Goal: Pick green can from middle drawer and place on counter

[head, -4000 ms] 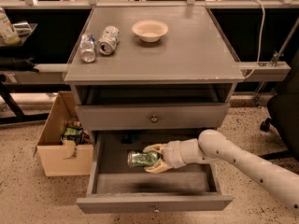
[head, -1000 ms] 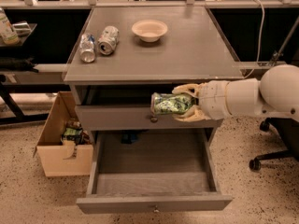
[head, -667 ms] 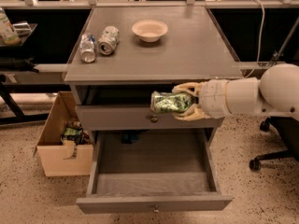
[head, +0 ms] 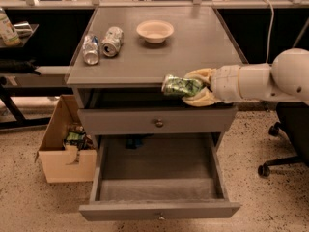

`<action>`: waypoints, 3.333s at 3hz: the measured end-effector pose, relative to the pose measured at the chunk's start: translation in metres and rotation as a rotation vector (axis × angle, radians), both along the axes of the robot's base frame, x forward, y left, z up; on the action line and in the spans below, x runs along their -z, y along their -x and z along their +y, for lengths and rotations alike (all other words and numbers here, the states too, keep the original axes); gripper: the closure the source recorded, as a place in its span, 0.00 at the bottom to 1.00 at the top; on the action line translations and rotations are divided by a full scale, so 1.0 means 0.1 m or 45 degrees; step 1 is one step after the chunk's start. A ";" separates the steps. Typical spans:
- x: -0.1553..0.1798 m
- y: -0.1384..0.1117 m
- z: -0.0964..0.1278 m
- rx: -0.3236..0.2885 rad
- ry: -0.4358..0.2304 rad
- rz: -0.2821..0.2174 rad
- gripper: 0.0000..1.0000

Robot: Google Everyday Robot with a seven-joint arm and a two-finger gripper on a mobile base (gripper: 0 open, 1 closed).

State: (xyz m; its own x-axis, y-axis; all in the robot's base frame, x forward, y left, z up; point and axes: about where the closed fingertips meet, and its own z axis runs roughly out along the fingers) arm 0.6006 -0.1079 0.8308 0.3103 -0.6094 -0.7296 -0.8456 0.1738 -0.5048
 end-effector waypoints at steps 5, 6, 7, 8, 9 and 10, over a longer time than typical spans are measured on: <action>-0.33 -1.16 -0.52 0.387 -0.314 0.340 1.00; -0.17 -1.24 -0.55 0.438 -0.291 0.436 0.85; -0.02 -1.29 -0.57 0.468 -0.265 0.509 0.62; -0.01 -1.29 -0.57 0.471 -0.265 0.514 0.37; -0.01 -1.29 -0.57 0.471 -0.265 0.514 0.15; -0.02 -1.28 -0.56 0.465 -0.270 0.510 0.00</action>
Offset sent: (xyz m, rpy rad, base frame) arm 0.1000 -0.0485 0.0763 0.1790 0.0579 -0.1659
